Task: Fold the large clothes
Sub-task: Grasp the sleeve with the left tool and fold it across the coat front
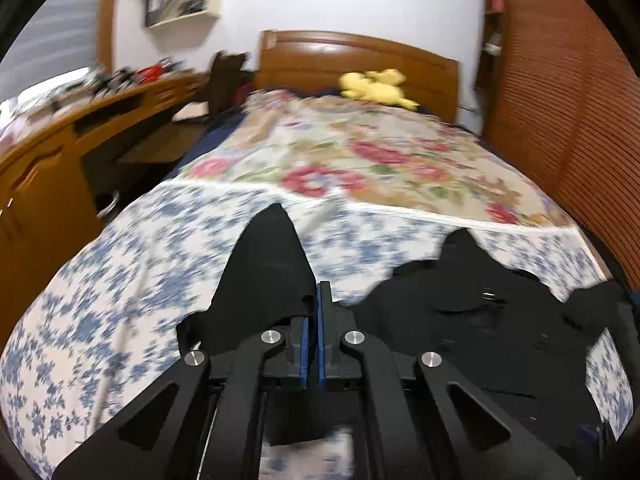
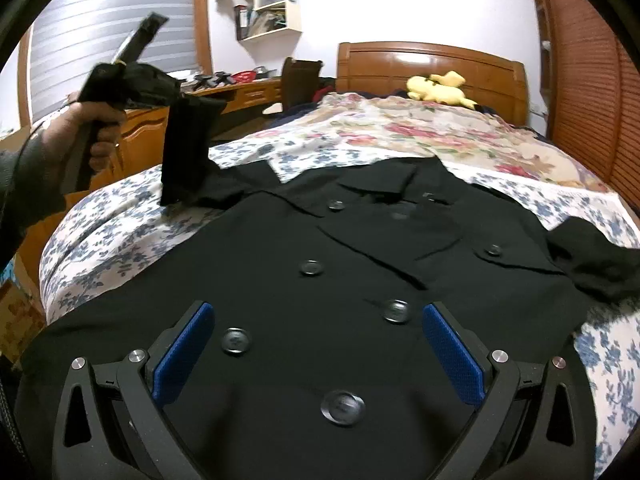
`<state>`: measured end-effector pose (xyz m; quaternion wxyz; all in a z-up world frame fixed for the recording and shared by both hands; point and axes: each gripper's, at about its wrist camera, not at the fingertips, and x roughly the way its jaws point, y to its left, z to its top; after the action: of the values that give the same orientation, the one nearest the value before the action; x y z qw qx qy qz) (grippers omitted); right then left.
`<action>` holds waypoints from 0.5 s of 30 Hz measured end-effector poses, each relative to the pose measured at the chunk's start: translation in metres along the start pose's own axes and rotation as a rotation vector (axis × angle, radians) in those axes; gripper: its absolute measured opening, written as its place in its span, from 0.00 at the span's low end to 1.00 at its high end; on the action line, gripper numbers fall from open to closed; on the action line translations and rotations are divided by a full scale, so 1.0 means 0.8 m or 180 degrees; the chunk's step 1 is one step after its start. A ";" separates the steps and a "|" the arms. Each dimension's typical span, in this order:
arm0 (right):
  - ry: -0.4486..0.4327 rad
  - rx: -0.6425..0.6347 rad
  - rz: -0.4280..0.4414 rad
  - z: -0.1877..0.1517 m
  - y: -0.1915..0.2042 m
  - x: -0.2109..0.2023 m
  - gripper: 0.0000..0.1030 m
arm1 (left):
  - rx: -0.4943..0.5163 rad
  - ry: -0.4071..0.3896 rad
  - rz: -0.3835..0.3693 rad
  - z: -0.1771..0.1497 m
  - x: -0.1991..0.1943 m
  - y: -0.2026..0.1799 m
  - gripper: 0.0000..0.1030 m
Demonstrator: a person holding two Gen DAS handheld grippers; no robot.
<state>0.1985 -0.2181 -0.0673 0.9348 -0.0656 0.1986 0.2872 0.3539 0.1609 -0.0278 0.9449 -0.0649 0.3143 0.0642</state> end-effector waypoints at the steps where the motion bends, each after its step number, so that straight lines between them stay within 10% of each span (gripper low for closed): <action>1: -0.0002 0.0029 -0.0019 -0.001 -0.005 -0.002 1.00 | 0.0064 -0.0006 -0.0025 -0.001 -0.008 -0.010 0.03; 15: 0.0001 0.0195 -0.0234 -0.016 -0.016 -0.022 1.00 | 0.0538 0.0139 -0.0377 -0.092 -0.026 -0.136 0.03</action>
<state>0.1880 -0.2411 -0.0717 0.9463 -0.0441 0.2049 0.2464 0.3123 0.0406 -0.0647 0.9421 -0.0049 0.3347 -0.0199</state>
